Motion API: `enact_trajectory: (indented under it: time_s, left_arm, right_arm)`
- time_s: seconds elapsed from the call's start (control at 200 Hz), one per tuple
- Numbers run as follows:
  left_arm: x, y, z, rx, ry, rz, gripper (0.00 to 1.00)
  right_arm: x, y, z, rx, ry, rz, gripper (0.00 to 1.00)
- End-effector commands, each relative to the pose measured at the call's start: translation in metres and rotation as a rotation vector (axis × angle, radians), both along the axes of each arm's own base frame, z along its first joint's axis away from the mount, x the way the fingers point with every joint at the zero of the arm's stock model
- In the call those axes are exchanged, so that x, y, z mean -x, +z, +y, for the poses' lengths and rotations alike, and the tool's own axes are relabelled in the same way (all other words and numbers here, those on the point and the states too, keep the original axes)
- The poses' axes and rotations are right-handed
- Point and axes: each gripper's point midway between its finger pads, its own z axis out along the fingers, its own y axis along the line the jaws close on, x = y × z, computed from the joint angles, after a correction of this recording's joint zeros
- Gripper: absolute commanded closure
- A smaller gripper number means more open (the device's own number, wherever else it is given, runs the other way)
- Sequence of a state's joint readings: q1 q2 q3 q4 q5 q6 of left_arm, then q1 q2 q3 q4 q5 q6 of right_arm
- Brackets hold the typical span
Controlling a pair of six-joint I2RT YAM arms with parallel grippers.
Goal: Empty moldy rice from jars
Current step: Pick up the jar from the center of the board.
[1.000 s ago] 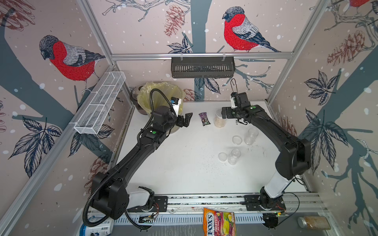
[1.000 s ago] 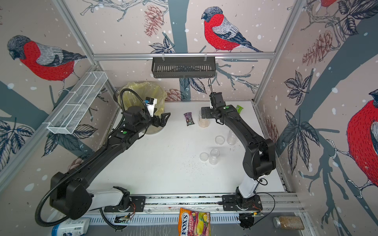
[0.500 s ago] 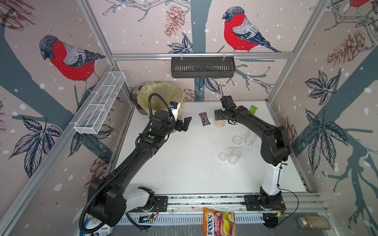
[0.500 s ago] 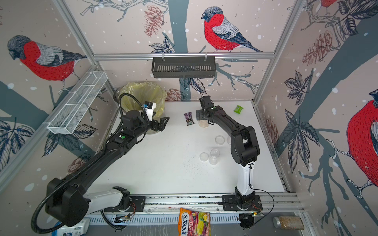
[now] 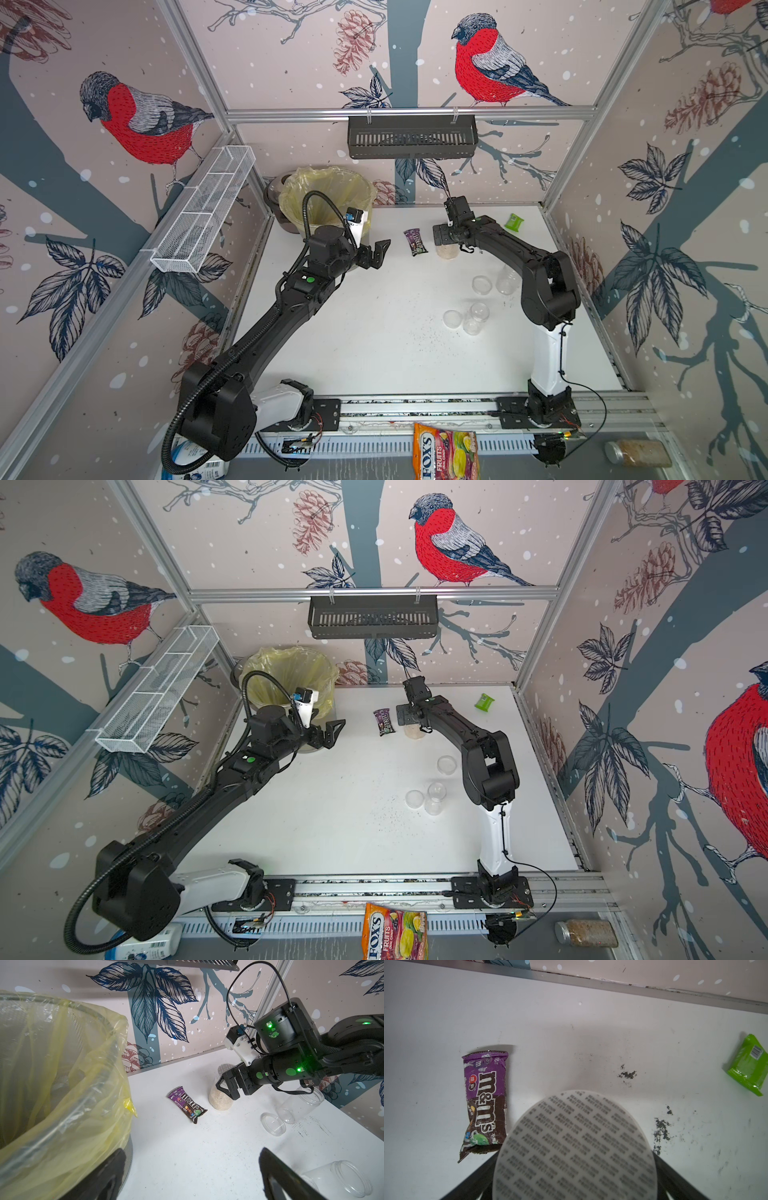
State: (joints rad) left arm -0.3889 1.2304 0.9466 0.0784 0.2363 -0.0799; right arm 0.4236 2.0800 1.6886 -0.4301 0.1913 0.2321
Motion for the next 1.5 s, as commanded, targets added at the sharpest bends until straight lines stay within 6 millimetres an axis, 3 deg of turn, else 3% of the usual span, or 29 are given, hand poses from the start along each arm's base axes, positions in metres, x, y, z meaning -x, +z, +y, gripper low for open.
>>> enact_trajectory:
  time_s: [0.0, 0.365, 0.735, 0.86, 1.116, 1.311, 1.496]
  left_arm:
    - [0.001, 0.011, -0.004, 0.038, -0.022, -0.043, 0.01]
    - [0.004, 0.011, -0.001, 0.053, -0.007, -0.069, 0.01]
    - [0.016, 0.022, 0.007, 0.031, -0.007, -0.169, 0.01]
    - [0.012, 0.020, 0.012, 0.070, 0.044, -0.149, 0.01]
    - [0.019, 0.018, 0.001, 0.075, -0.037, -0.161, 0.01]
    - [0.031, 0.011, -0.019, 0.052, -0.188, -0.211, 0.03]
    - [0.039, -0.019, -0.040, -0.008, -0.341, -0.252, 0.03]
  right_arm:
    - [-0.008, 0.004, 0.004, -0.022, 0.009, -0.030, 0.00]
    - [-0.011, -0.007, 0.008, -0.034, 0.025, -0.001, 0.07]
    - [-0.010, -0.004, 0.009, -0.051, 0.034, 0.003, 0.17]
    - [-0.007, 0.011, 0.015, -0.083, 0.051, -0.005, 0.21]
    - [0.005, 0.048, 0.019, -0.150, 0.072, -0.019, 0.24]
    - [0.028, 0.081, 0.028, -0.246, 0.123, -0.013, 0.26]
    - [0.064, 0.113, 0.035, -0.330, 0.181, 0.024, 0.27]
